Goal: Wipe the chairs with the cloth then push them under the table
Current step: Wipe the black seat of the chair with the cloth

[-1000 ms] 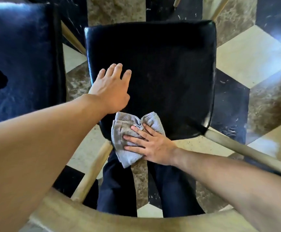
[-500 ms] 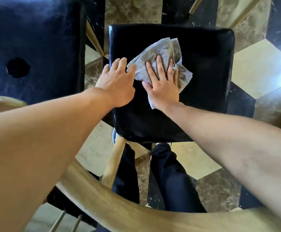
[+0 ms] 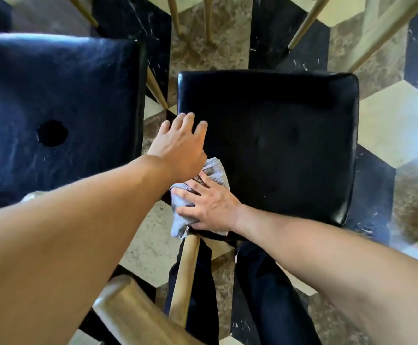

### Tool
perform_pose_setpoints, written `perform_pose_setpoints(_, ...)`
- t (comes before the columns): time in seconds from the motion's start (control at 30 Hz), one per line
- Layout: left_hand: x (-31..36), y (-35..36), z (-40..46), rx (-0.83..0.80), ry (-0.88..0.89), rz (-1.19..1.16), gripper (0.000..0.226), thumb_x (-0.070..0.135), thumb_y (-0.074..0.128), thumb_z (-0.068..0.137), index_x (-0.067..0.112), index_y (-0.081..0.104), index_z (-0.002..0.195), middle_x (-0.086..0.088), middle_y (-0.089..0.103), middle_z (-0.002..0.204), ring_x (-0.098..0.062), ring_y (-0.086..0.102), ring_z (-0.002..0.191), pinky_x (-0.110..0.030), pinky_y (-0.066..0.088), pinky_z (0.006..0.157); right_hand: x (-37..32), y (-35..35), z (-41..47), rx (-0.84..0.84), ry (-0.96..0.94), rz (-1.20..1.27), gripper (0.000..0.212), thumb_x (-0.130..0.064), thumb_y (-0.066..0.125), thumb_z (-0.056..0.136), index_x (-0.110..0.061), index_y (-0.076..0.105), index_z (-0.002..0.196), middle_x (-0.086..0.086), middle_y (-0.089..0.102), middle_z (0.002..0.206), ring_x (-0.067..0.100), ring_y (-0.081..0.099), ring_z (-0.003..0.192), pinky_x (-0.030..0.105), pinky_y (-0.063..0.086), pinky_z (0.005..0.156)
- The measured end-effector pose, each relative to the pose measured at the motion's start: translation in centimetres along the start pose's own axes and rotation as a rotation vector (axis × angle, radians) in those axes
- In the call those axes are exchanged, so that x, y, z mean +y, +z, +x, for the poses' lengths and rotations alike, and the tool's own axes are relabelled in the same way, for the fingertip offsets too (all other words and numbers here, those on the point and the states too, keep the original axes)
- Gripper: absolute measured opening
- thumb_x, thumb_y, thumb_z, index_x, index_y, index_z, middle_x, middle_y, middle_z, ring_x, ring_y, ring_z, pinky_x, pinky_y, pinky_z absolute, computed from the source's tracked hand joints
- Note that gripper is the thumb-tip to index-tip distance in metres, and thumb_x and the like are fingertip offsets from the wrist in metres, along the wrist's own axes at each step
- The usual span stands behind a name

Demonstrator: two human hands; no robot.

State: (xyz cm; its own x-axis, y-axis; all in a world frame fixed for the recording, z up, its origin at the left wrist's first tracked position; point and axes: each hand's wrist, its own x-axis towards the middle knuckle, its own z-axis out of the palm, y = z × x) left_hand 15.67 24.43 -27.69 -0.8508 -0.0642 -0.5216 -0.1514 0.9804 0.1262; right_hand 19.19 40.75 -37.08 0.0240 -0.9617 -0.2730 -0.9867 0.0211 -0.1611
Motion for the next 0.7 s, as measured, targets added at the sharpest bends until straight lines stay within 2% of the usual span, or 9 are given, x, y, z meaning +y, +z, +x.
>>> perform_pose_setpoints(0.1, -0.1, -0.9, 1.2, 0.035, -0.103, -0.012, 0.060, 0.032, 0.046, 0.096, 0.011, 0.028, 0.149, -0.021, 0.027, 0.157, -0.036, 0.024, 0.146, -0.050, 0.025, 0.116, 2.6, -1.3, 2.4, 0.037, 0.100, 0.001, 0.049, -0.064, 0.055, 0.087, -0.032, 0.069, 0.122, 0.002, 0.066, 0.131, 0.031, 0.056, 0.124, 0.057, 0.027, 0.118)
perform_pose_setpoints(0.17, -0.3, -1.7, 2.2, 0.048, -0.163, -0.047, 0.057, 0.031, 0.046, 0.095, 0.010, 0.031, 0.146, -0.020, 0.031, 0.154, -0.036, 0.028, 0.143, -0.050, 0.028, 0.115, 5.1, -2.4, 4.8, 0.072, 0.227, 0.088, 0.058, -0.062, 0.048, 0.091, -0.027, 0.062, 0.135, 0.004, 0.063, 0.138, 0.032, 0.044, 0.139, 0.058, 0.012, 0.124)
perform_pose_setpoints(0.23, -0.6, -2.3, 3.2, 0.067, -0.196, -0.087, 0.053, 0.030, 0.045, 0.096, 0.011, 0.034, 0.144, -0.018, 0.036, 0.151, -0.033, 0.031, 0.141, -0.048, 0.030, 0.113, 8.5, -3.8, 7.1, 0.061, 0.376, 0.098, 0.073, -0.062, 0.037, 0.094, -0.020, 0.040, 0.155, 0.008, 0.045, 0.157, 0.033, 0.022, 0.152, 0.056, 0.001, 0.126)
perform_pose_setpoints(0.33, -1.9, -3.1, 4.7, 0.082, -0.191, -0.135, 0.057, 0.031, 0.043, 0.097, 0.011, 0.030, 0.149, -0.016, 0.035, 0.152, -0.031, 0.029, 0.142, -0.046, 0.029, 0.114, 13.7, -5.2, 9.4, -0.028, 0.438, -0.027, 0.076, -0.055, 0.016, 0.095, -0.019, 0.015, 0.162, 0.010, 0.018, 0.169, 0.039, 0.004, 0.156, 0.061, 0.002, 0.124)
perform_pose_setpoints(0.4, -2.9, -3.5, 5.6, 0.086, -0.159, -0.148, 0.058, 0.031, 0.042, 0.096, 0.011, 0.029, 0.149, -0.015, 0.034, 0.152, -0.031, 0.028, 0.143, -0.047, 0.027, 0.115, 16.5, -5.8, 9.8, -0.020, 0.531, 0.045, 0.080, -0.054, 0.004, 0.089, -0.024, 0.019, 0.161, 0.007, 0.014, 0.170, 0.040, 0.005, 0.156, 0.063, 0.005, 0.123)
perform_pose_setpoints(0.43, -3.5, -3.7, 6.3, 0.090, -0.148, -0.143, 0.058, 0.031, 0.043, 0.096, 0.012, 0.030, 0.149, -0.015, 0.033, 0.153, -0.031, 0.027, 0.143, -0.048, 0.026, 0.116, 18.0, -5.9, 9.9, 0.017, 0.625, 0.111, 0.080, -0.056, 0.002, 0.087, -0.028, 0.026, 0.158, 0.007, 0.020, 0.168, 0.039, 0.011, 0.154, 0.061, 0.007, 0.123)
perform_pose_setpoints(0.5, -4.2, -4.0, 7.4, 0.087, -0.146, -0.126, 0.058, 0.033, 0.043, 0.097, 0.013, 0.030, 0.149, -0.015, 0.028, 0.156, -0.032, 0.022, 0.146, -0.048, 0.023, 0.118, 20.4, -5.4, 9.4, 0.134, 0.858, 0.213, 0.069, -0.061, 0.013, 0.093, -0.030, 0.045, 0.146, 0.008, 0.046, 0.153, 0.036, 0.033, 0.144, 0.057, 0.018, 0.119)
perform_pose_setpoints(0.57, -4.0, -4.0, 8.3, 0.080, -0.146, -0.103, 0.059, 0.036, 0.042, 0.099, 0.012, 0.027, 0.151, -0.017, 0.023, 0.159, -0.033, 0.018, 0.148, -0.047, 0.020, 0.118, 22.1, -4.7, 7.9, 0.208, 1.025, 0.242, 0.059, -0.061, 0.025, 0.098, -0.026, 0.057, 0.133, 0.007, 0.062, 0.134, 0.035, 0.048, 0.129, 0.054, 0.026, 0.114)
perform_pose_setpoints(0.7, -0.6, -3.9, 9.6, 0.055, -0.107, -0.108, 0.061, 0.039, 0.038, 0.101, 0.013, 0.022, 0.154, -0.016, 0.018, 0.161, -0.032, 0.014, 0.149, -0.047, 0.017, 0.120, 23.6, -2.8, 1.5, 0.326, 1.076, 0.195, 0.052, -0.056, 0.033, 0.099, -0.024, 0.060, 0.129, 0.003, 0.065, 0.125, 0.030, 0.052, 0.124, 0.050, 0.028, 0.116)
